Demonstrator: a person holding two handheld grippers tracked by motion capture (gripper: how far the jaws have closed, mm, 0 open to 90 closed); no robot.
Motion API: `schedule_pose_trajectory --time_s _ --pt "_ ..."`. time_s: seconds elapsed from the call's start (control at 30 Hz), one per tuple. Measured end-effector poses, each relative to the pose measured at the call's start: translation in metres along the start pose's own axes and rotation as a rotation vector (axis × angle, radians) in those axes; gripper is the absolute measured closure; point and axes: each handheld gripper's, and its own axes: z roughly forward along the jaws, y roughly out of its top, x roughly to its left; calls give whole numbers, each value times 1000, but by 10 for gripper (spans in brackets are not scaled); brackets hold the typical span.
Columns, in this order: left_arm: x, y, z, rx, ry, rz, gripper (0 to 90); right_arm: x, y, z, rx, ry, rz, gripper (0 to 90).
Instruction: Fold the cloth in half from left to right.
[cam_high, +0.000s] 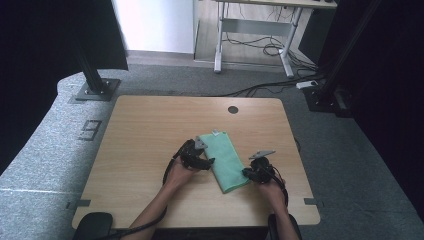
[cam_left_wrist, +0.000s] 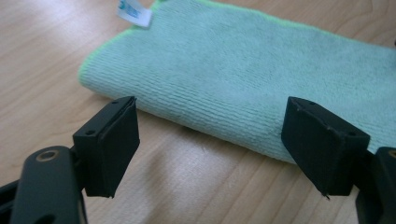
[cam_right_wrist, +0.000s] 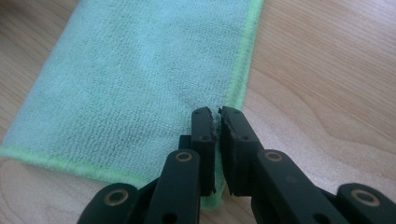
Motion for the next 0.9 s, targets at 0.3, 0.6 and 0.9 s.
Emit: schedule_pose_trajectory --time_s 0.3,0.6,0.9 --pt "-2 -6 15 47 16 -13 174 -2 -1 -2 2 -27 -13 774" --pt "-28 -4 9 70 -9 38 165 -8 -5 -2 -14 -13 1 703" --pt "-10 -9 6 75 21 15 156 9 -1 3 -9 20 -56 690"
